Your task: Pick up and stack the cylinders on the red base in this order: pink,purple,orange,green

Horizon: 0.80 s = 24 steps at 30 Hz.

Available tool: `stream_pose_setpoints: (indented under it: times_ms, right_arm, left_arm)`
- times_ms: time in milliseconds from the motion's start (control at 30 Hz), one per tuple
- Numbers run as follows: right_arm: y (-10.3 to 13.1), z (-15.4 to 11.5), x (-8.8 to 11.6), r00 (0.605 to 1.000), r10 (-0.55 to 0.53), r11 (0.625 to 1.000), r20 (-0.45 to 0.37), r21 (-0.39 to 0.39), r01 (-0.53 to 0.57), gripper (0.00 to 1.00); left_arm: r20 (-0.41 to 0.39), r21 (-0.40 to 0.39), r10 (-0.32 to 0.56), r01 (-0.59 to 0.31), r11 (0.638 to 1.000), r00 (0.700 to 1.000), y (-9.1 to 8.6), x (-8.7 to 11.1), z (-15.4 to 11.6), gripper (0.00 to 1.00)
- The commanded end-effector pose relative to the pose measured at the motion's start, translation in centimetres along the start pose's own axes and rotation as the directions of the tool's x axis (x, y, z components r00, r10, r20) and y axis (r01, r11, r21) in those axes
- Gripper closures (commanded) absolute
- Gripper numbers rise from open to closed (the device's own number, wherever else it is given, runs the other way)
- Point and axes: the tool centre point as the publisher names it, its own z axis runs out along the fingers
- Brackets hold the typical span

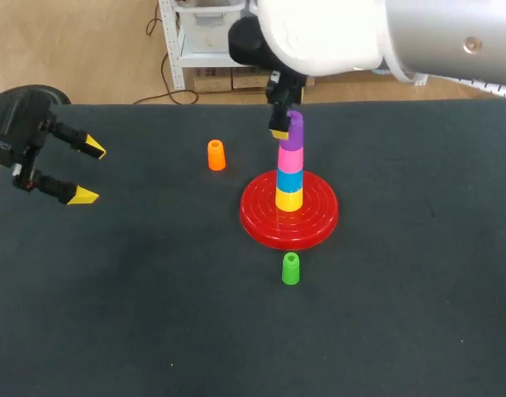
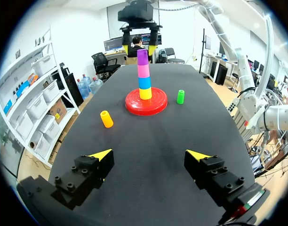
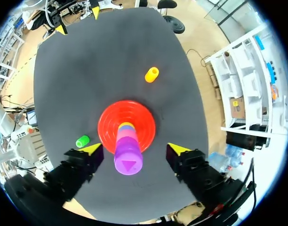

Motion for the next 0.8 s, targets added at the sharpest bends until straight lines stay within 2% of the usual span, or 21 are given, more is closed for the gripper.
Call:
stream_pose_setpoints:
  times_ms: [33,167,300,500,800]
  right_arm:
    - [0.0,-1.3,-1.3,1.0,-0.021,0.999,0.002,0.029,0.021,0.0]
    - [-1.1,-1.7,-4.3,0.997,-0.069,0.997,0.03,0.037,0.068,0.0]
    - [-2.1,-1.0,-7.2,0.991,-0.125,0.992,0.054,0.023,0.124,0.0]
    - [-2.7,2.3,-11.0,0.979,-0.195,0.98,0.055,-0.038,0.197,0.0]
    - [-3.3,6.6,-14.5,0.959,-0.284,0.954,0.008,-0.099,0.283,0.0]
  left_arm:
    - [0.002,-0.004,0.002,-0.002,1.0,1.0,-0.1,0.1,0.0,0.0]
    - [0.002,-0.004,0.002,-0.002,1.0,1.0,-0.1,0.1,0.0,0.0]
    - [0.002,-0.004,0.002,-0.002,1.0,1.0,-0.1,0.1,0.0,0.0]
    - [0.002,-0.004,0.002,-0.002,1.0,1.0,-0.1,0.1,0.0,0.0]
    - [0.002,-0.004,0.002,-0.002,1.0,1.0,-0.1,0.1,0.0,0.0]
